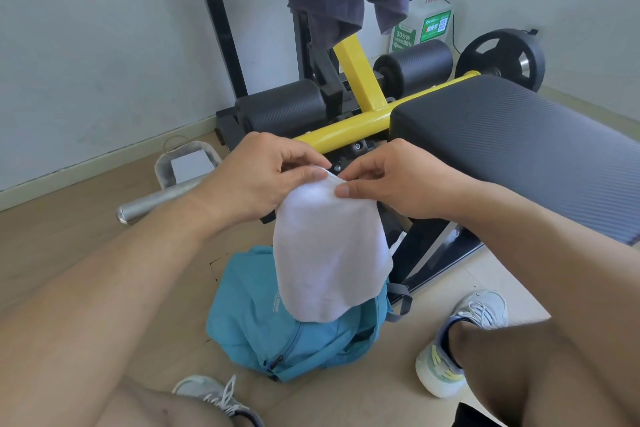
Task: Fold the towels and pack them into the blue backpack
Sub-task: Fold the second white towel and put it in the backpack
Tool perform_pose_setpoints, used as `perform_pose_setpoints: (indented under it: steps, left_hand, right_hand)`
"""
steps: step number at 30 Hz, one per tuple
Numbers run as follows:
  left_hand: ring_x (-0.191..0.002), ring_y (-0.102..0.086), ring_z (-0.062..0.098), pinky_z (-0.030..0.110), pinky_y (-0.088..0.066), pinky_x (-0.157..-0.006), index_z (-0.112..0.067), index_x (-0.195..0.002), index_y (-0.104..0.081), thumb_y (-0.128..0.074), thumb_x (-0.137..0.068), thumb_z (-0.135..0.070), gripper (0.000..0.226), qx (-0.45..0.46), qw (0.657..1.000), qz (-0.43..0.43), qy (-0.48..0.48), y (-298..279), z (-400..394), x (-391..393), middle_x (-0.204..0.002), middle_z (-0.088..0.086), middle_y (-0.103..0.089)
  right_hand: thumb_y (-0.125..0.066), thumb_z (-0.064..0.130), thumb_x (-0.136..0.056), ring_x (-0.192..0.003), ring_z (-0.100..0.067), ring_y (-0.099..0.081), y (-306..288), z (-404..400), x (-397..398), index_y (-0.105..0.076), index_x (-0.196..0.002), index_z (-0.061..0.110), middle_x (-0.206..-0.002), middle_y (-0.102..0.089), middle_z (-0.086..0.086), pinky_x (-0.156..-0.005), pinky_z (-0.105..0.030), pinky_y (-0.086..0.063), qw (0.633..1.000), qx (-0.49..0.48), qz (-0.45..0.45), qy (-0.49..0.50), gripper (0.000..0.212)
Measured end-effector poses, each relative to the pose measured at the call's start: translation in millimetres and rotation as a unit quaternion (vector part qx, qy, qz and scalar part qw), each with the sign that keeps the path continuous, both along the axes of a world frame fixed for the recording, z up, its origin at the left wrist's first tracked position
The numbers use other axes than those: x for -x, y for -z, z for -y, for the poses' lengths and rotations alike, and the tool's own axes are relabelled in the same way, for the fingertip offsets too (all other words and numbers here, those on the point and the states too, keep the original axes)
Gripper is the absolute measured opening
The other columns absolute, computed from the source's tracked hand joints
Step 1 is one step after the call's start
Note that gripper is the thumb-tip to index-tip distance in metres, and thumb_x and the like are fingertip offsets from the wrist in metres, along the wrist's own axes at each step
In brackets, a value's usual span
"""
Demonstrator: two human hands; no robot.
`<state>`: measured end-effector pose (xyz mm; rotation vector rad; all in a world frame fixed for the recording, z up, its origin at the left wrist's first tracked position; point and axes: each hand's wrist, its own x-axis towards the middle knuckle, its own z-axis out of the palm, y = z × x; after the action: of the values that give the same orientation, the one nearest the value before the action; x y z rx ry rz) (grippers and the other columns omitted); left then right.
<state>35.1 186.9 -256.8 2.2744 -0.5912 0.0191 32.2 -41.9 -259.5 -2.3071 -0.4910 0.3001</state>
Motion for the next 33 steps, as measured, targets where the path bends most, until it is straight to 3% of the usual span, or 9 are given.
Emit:
perform_pose_setpoints:
  steps: [3,7,13,16,18,21,25,29,33]
  left_hand:
    - [-0.066,-0.063,-0.010,0.006,-0.041,-0.065,-0.026,-0.100,-0.081,-0.074,-0.092,-0.024,0.010,0.001,1.000,0.011,0.007,1.2,2.1,1.4,-0.070,-0.031,-0.069]
    - [-0.089,-0.070,-0.004,0.020,-0.051,-0.079,-0.038,-0.100,-0.078,-0.074,-0.093,-0.026,0.014,0.010,0.999,0.033,0.009,1.1,2.4,2.8,-0.091,-0.020,-0.077]
    - [-0.088,-0.067,-0.008,0.004,-0.040,-0.070,-0.047,-0.101,-0.070,-0.073,-0.093,-0.026,0.023,0.029,0.994,0.106,-0.016,-2.7,7.0,6.2,-0.094,-0.024,-0.074]
    - [-0.091,-0.068,-0.009,0.006,-0.046,-0.077,-0.040,-0.105,-0.072,-0.071,-0.095,-0.024,0.019,0.070,0.988,0.118,-0.066,-3.4,3.3,4.4,-0.093,-0.021,-0.074]
    - [-0.080,-0.065,-0.011,0.005,-0.043,-0.073,-0.036,-0.109,-0.073,-0.071,-0.095,-0.023,0.019,0.100,0.980,0.121,-0.120,-2.8,-1.9,-0.4,-0.092,-0.021,-0.073]
    - [-0.061,-0.059,-0.007,0.012,-0.044,-0.069,-0.031,-0.115,-0.072,-0.070,-0.095,-0.023,0.022,0.116,0.965,0.127,-0.198,1.6,-12.9,-10.2,-0.087,-0.022,-0.073]
    - [-0.059,-0.058,-0.004,0.027,-0.049,-0.075,-0.026,-0.116,-0.071,-0.070,-0.094,-0.023,0.022,0.120,0.953,0.117,-0.251,10.6,-28.8,-22.0,-0.087,-0.015,-0.075]
    - [-0.060,-0.056,-0.007,0.026,-0.044,-0.078,-0.026,-0.115,-0.071,-0.070,-0.095,-0.025,0.020,0.108,0.946,0.097,-0.290,20.2,-40.5,-29.3,-0.088,-0.012,-0.074]
    - [-0.068,-0.058,-0.006,0.011,-0.042,-0.070,-0.023,-0.119,-0.071,-0.069,-0.097,-0.024,0.023,0.070,0.950,0.057,-0.299,26.9,-52.0,-32.6,-0.096,-0.009,-0.074]
  right_hand:
    - [-0.070,0.045,-0.091,-0.077,-0.002,-0.071,2.8,-1.1,0.1,-0.079,-0.097,0.035,-0.086,-0.077,0.014,-0.069,-0.019,-0.056,1.000,0.009,-0.002,0.004,0.014]
    - [-0.076,0.054,-0.082,-0.072,-0.008,-0.069,6.6,-5.7,1.0,-0.075,-0.084,0.030,-0.081,-0.076,0.008,-0.066,-0.023,-0.054,1.000,0.009,-0.005,0.003,0.024]
    - [-0.086,0.046,-0.075,-0.082,-0.021,-0.073,9.5,-4.6,-2.4,-0.070,-0.091,0.013,-0.088,-0.077,-0.003,-0.082,-0.044,-0.060,0.998,-0.002,-0.053,-0.017,0.041]
    - [-0.086,0.047,-0.076,-0.086,-0.009,-0.073,12.5,0.0,-5.3,-0.072,-0.098,0.021,-0.095,-0.077,0.006,-0.088,-0.040,-0.060,0.996,0.048,-0.059,-0.036,0.037]
    - [-0.082,0.051,-0.077,-0.090,-0.010,-0.072,14.8,3.5,-7.5,-0.073,-0.102,0.023,-0.098,-0.076,0.006,-0.089,-0.039,-0.060,0.994,0.094,-0.046,-0.042,0.039]
    - [-0.079,0.052,-0.081,-0.088,-0.020,-0.067,18.3,9.1,-9.6,-0.070,-0.093,0.023,-0.093,-0.071,0.000,-0.078,-0.033,-0.055,0.988,0.146,-0.029,-0.036,0.034]
    - [-0.081,0.048,-0.080,-0.078,-0.025,-0.061,22.1,12.6,-12.5,-0.063,-0.087,0.017,-0.089,-0.066,-0.006,-0.067,-0.035,-0.050,0.982,0.185,-0.031,-0.022,0.036]
    - [-0.084,0.042,-0.079,-0.065,-0.013,-0.047,22.2,18.0,-15.7,-0.052,-0.075,0.022,-0.074,-0.055,0.005,-0.059,-0.026,-0.037,0.975,0.220,-0.021,0.009,0.038]
    - [-0.087,0.039,-0.077,-0.070,-0.016,-0.056,20.5,26.2,-22.8,-0.058,-0.080,0.020,-0.078,-0.062,0.004,-0.059,-0.029,-0.044,0.972,0.222,-0.002,0.076,0.035]
